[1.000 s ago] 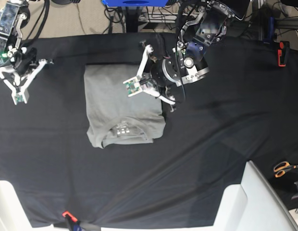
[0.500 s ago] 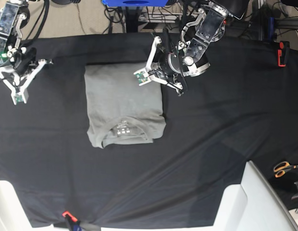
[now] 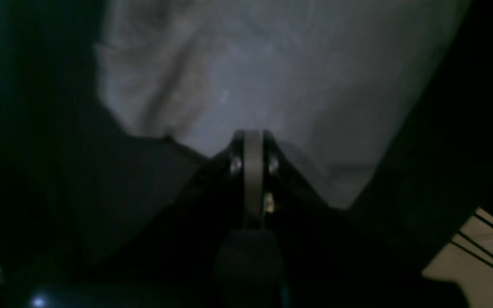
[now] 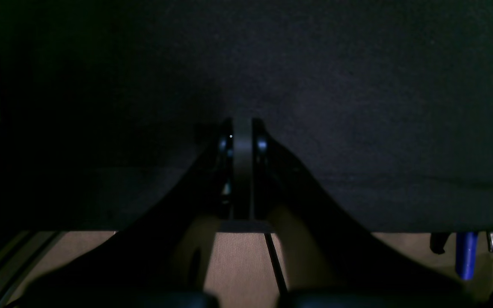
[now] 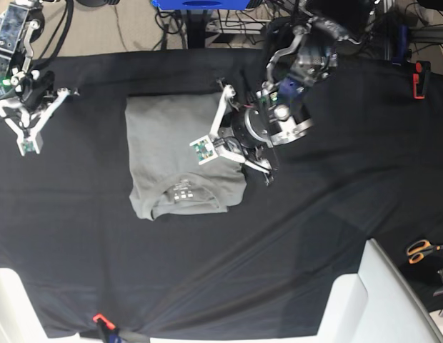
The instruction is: Fold the T-shirt properly
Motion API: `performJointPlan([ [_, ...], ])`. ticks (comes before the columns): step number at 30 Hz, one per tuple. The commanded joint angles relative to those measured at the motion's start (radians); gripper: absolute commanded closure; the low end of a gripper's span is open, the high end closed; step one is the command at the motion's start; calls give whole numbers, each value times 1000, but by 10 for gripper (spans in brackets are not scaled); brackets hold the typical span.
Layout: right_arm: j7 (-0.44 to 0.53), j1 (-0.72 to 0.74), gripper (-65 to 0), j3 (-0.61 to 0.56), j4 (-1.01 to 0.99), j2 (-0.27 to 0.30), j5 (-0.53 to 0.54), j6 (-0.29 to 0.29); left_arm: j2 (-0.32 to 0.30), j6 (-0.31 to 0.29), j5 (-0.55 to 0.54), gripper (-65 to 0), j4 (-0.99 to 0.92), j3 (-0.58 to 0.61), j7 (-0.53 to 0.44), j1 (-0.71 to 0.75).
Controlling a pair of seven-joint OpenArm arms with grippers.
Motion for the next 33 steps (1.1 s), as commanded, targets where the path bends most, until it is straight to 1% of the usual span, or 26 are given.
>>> performJointPlan([
  [1, 11, 8, -2, 3, 19, 11, 4, 3, 3, 0, -6, 0, -9, 5, -10, -12],
  [3, 11, 8, -2, 5, 19, 11, 4, 3, 4, 0, -6, 0, -71, 6, -14, -9],
  [7, 11, 8, -2, 6, 19, 13, 4, 3, -3, 0, -6, 0, -203, -6, -105, -5],
  [10, 11, 8, -2, 6, 19, 13, 4, 3, -12, 0, -8, 0, -226, -14, -146, -8],
  [13, 11, 8, -2, 2, 21, 11, 4, 3, -9, 0, -8, 0, -128, -54, -131, -12],
  [18, 11, -6, -2, -3, 68, 10, 4, 4, -15, 0, -8, 0, 123, -109, -13, -9],
  [20, 11, -12, -2, -32, 99, 14, 4, 6, -25, 0, -8, 0, 188, -140, 21, 8],
  [23, 11, -40, -2, -122, 148, 19, 4, 6, -49, 0, -8, 0, 188, -230, 21, 88],
  [28, 8, -52, -2, -293, 176, 19, 4, -5, -71, 0, -6, 0, 120, -439, 9, 276],
  [29, 3, -54, -2, -331, 177, 19, 3, -5, -85, 0, -6, 0, 100, -488, -24, 313],
  [31, 6, -68, -2, -397, 180, 19, 3, -13, -91, 0, -6, 0, 56, -583, -110, 388],
  [33, 8, -71, -2, -445, 180, 19, 3, -53, -91, 0, -6, 0, 21, -658, -188, 437],
])
